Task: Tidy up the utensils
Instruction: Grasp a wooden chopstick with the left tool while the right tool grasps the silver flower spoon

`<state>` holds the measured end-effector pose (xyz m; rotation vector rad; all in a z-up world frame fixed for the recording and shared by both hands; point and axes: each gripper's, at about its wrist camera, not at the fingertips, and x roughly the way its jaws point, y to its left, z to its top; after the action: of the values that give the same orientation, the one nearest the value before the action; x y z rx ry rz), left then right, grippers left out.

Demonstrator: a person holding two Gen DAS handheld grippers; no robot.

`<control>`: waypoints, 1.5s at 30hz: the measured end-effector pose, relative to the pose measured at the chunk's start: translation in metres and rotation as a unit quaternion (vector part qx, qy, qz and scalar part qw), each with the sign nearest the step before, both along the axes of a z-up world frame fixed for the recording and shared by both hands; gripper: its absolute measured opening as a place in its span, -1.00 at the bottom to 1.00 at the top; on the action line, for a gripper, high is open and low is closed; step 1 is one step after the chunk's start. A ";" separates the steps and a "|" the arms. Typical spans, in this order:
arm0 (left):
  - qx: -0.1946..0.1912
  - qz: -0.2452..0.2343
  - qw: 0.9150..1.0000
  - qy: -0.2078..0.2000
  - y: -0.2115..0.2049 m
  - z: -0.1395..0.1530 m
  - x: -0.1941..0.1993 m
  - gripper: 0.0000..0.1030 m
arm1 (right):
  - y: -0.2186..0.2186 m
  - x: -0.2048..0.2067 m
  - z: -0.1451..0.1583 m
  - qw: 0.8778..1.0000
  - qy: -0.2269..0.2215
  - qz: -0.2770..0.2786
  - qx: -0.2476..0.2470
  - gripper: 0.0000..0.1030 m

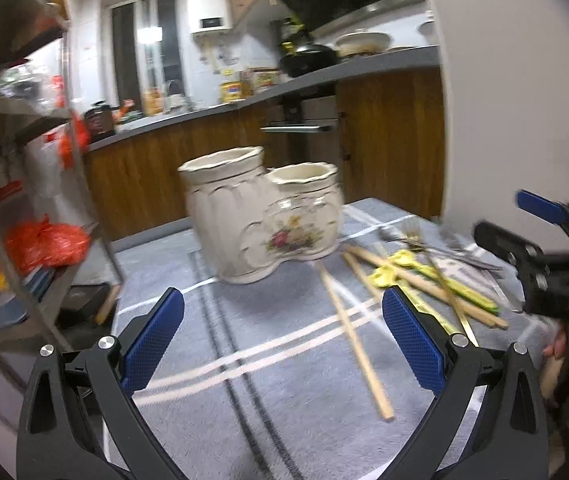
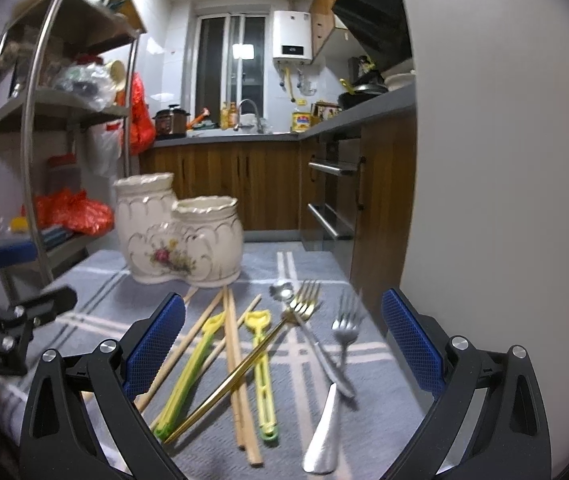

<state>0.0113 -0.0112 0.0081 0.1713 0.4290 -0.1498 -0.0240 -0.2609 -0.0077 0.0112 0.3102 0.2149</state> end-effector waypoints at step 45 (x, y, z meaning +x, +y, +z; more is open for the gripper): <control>-0.005 -0.080 0.963 0.257 -0.024 -0.041 0.088 -0.18 | 0.012 0.127 -0.029 0.925 0.318 0.143 -0.154 -0.60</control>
<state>0.0989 -0.0356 -0.0330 0.1562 0.9322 -0.3584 0.1034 -0.2490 -0.0367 -0.2826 0.9966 0.4502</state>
